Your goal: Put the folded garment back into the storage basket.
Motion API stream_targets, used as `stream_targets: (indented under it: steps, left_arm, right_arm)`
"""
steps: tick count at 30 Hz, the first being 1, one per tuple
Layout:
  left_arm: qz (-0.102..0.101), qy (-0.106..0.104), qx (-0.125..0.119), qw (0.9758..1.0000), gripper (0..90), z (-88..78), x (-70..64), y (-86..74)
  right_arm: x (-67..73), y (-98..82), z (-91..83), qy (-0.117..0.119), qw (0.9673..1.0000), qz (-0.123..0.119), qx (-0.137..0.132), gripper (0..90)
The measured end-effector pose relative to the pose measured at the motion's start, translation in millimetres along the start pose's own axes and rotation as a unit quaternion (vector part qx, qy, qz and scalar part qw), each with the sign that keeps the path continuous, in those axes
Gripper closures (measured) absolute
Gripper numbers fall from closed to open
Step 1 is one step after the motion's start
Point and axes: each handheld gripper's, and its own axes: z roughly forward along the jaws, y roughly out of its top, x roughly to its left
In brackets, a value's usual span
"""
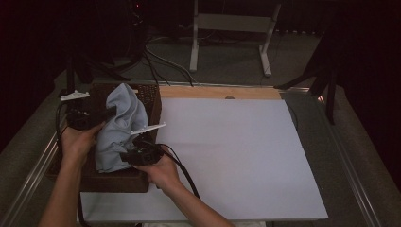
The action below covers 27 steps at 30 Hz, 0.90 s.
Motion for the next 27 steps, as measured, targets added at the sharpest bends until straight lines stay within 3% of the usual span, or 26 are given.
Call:
stream_targets:
  steps: [27]
  left_arm:
    - [-0.007,0.013,0.004,0.9999,83.2,-13.8,15.8,-6.7]
  right_arm:
    - [11.5,-3.6,13.4,0.011,0.9999,-0.008,0.011,79.0]
